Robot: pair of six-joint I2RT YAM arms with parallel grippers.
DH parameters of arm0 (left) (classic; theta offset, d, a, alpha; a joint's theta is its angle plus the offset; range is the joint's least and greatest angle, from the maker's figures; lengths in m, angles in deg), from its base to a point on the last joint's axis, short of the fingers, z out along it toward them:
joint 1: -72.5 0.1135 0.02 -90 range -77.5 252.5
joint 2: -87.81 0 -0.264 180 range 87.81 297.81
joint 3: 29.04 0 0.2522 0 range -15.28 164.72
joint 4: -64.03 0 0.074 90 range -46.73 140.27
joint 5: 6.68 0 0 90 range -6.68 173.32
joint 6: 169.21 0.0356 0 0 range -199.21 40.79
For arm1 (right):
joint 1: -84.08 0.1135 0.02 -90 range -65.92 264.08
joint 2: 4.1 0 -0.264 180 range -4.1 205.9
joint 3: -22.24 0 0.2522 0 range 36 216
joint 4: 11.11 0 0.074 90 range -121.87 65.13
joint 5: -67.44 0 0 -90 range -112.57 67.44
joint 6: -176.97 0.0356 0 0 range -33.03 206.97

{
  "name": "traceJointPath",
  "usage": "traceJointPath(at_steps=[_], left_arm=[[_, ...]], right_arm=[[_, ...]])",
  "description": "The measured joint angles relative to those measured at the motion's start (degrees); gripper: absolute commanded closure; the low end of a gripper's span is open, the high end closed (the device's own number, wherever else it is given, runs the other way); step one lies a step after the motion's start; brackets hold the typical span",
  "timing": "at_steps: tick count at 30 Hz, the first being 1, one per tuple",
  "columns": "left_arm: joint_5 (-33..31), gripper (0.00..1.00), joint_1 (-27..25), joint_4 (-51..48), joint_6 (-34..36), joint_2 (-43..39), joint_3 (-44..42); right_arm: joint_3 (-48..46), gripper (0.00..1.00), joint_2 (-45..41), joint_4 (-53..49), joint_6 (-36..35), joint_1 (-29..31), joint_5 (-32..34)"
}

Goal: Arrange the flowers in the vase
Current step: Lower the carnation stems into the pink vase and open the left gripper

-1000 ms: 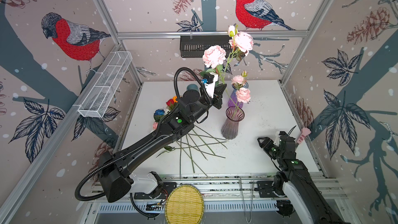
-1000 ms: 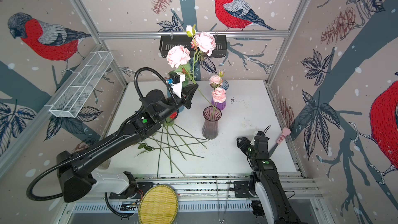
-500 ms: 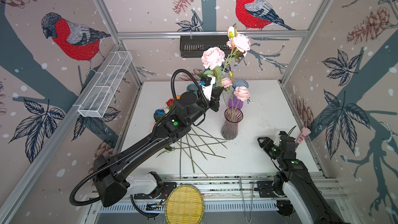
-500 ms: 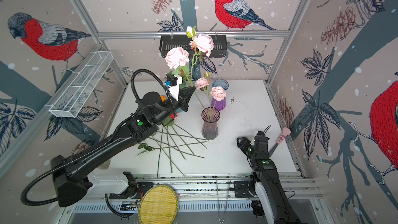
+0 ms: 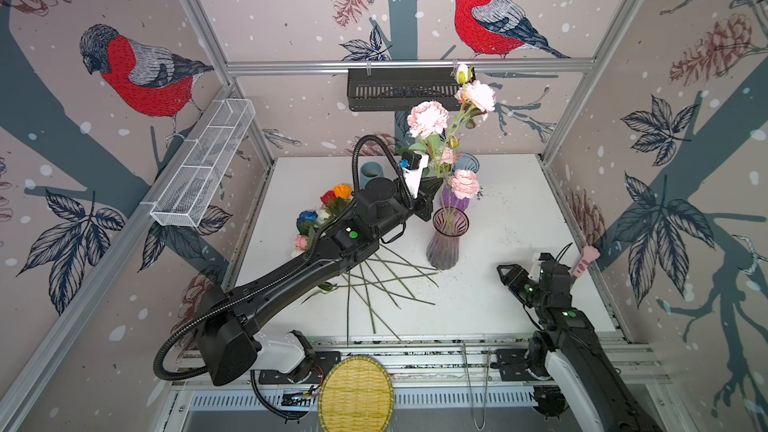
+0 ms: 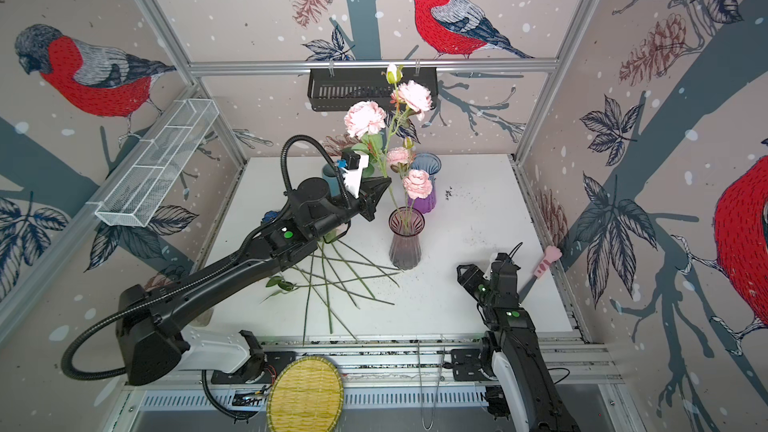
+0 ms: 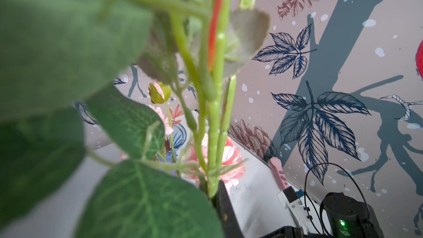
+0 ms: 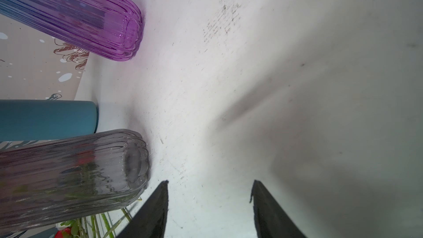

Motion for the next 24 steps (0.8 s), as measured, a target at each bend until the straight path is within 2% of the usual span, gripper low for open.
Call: traceJointPath(at_steps=[1,2,3,4,6,8,13,20,24], left_arm=[[0.7,0.99,0.0,0.0,-0.5,0.3,-0.1],[0.7,0.84,0.0,-0.1,-0.7,0.4,-0.1],[0.7,0.64,0.0,-0.1,-0.9,0.4,-0.2],[0.7,0.49,0.0,-0.1,-1.0,0.4,-0.2],[0.6,0.36,0.0,0.0,-1.5,0.1,-0.6],[0.1,0.32,0.0,-0.1,-2.0,-0.6,-1.4],[-2.0,0.3,0.0,0.5,-2.5,-3.9,-5.4],[-3.2,0.3,0.0,2.1,-6.9,-11.3,-22.9],[-4.9,0.3,0.0,3.4,-8.1,-17.1,-28.7]], right_arm=[[0.0,0.41,0.0,0.0,0.0,0.0,0.0],[0.0,0.41,0.0,0.0,0.0,0.0,0.0],[0.0,0.41,0.0,0.0,0.0,0.0,0.0],[0.0,0.41,0.0,0.0,0.0,0.0,0.0],[0.0,0.41,0.0,0.0,0.0,0.0,0.0],[0.0,0.41,0.2,0.0,0.0,0.0,0.0],[0.0,0.41,0.2,0.0,0.0,0.0,0.0],[0.0,0.41,0.2,0.0,0.0,0.0,0.0],[0.0,0.41,0.7,0.0,0.0,0.0,0.0]])
